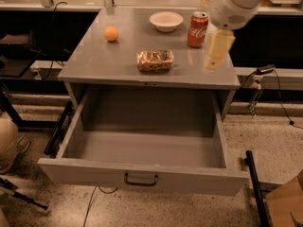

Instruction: Place orange can into top drawer

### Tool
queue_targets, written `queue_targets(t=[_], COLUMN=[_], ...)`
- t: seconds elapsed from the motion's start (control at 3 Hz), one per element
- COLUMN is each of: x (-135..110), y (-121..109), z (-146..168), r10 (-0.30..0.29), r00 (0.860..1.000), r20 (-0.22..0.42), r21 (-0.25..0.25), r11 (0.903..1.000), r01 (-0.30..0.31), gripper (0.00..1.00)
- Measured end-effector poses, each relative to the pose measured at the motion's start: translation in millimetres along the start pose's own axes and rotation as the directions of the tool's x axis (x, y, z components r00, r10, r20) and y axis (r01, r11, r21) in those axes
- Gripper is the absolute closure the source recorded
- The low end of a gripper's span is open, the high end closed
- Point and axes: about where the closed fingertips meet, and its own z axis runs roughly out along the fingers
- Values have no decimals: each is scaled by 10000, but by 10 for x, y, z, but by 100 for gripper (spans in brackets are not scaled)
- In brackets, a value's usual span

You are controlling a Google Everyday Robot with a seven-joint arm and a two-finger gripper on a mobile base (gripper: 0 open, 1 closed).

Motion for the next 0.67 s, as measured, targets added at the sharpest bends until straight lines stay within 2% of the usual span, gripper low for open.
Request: queue_targets(t=[0.33,0.67], x=[-326,-676], y=[-392,-481], z=[498,1215], r10=[-277,-105], r00=[9996,9999], r20=[107,-84], r21=[-289,-1530], r11=[9992,9882], r01=[280,91], gripper=[0,0])
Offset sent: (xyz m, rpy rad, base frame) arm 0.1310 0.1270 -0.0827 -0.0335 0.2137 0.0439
